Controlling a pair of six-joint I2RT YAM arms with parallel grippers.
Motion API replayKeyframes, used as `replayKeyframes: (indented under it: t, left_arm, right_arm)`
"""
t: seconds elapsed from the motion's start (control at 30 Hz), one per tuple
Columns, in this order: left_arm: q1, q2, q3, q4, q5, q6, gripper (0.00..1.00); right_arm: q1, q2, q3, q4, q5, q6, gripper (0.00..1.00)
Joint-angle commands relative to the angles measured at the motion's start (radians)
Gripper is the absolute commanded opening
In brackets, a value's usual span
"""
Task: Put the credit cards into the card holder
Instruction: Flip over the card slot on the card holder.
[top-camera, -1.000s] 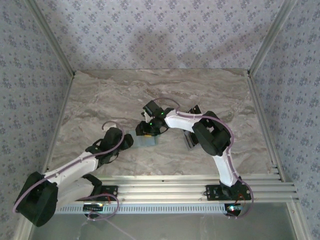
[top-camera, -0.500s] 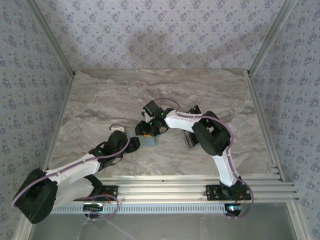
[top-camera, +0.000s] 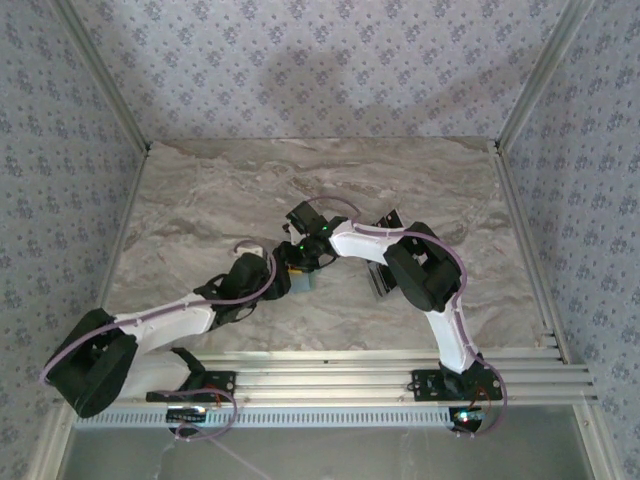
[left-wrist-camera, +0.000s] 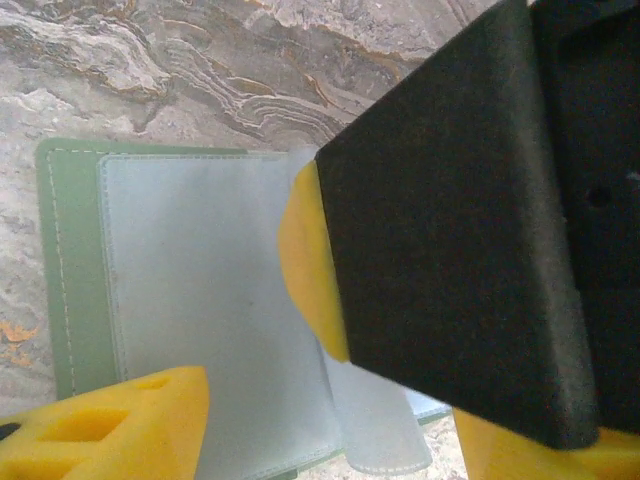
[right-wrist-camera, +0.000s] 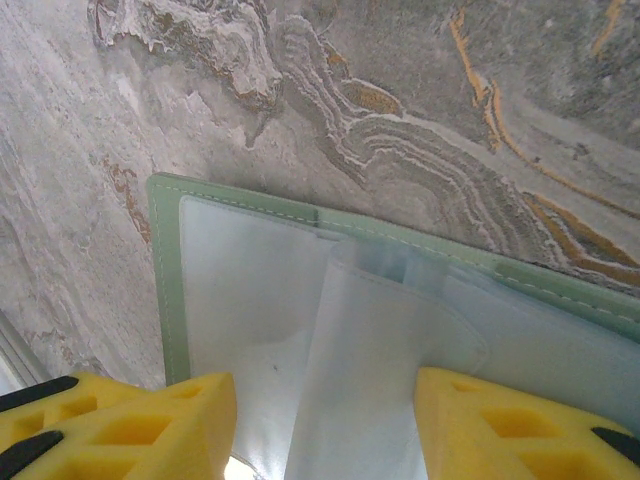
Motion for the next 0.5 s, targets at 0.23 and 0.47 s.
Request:
replayKeyframes:
  t: [0.23, 0.47]
  left_arm:
    - [-0.026, 0.047, 0.061, -0.161, -0.109, -0.001, 0.54]
    - [-0.026, 0.076, 0.059, -0.19, -0.134, -0.009, 0.52]
  right_arm:
    - [0.0, 0.019, -0.012, -0.017, -0.023, 0.012, 0.52]
    - [-0.004, 0.012, -0.005, -0.017, -0.029, 0.016, 0.52]
